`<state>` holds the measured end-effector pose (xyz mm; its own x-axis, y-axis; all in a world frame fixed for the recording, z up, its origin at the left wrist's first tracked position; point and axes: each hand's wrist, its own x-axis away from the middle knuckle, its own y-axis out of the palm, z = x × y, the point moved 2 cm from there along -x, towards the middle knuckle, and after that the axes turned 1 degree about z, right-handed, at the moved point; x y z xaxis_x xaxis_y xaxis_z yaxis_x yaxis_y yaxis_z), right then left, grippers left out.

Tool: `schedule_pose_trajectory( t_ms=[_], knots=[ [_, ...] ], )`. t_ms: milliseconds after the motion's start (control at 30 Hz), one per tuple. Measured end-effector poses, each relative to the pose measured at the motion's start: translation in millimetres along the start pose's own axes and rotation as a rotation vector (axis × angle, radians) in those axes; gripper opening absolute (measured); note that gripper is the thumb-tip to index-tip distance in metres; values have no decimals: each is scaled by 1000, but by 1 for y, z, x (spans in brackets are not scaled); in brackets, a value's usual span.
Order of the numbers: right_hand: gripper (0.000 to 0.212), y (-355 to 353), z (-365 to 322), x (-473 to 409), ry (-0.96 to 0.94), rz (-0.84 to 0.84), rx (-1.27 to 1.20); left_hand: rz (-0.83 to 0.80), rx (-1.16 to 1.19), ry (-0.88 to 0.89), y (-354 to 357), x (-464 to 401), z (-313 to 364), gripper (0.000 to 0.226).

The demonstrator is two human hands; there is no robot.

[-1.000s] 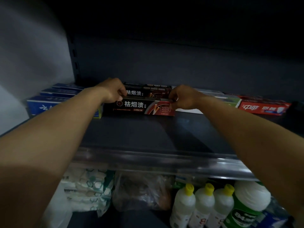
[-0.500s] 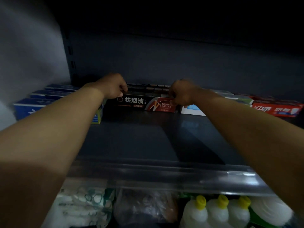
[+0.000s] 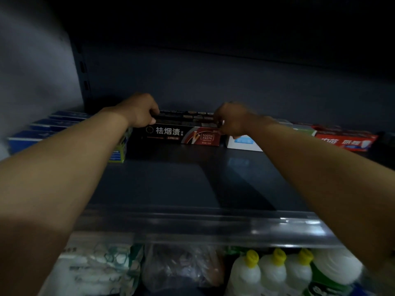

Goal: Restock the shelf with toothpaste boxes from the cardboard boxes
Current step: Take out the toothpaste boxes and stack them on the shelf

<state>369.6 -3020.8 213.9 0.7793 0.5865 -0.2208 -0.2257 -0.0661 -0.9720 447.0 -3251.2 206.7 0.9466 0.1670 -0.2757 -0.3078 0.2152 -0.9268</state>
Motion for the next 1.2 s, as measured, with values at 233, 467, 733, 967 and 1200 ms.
schedule_pose_trajectory(
  t_ms=[233, 467, 733, 967, 1200],
  knots=[
    [50, -23, 26, 48, 0, -11, -14, -30, -64, 118, -15, 33, 82, 40],
    [51, -39, 75, 144, 66, -74, 45, -66, -61, 270, -6, 81, 194, 47],
    [35, -63, 158, 283, 157, -74, 108, -172, 7, 456, 30, 126, 338, 58],
    [42, -55, 240, 411, 318, -113, 95, -243, 72, 685, 83, 176, 473, 60],
    [41, 4, 299, 540, 459, -190, -2, -401, 75, 850, 178, 244, 566, 40]
  ],
)
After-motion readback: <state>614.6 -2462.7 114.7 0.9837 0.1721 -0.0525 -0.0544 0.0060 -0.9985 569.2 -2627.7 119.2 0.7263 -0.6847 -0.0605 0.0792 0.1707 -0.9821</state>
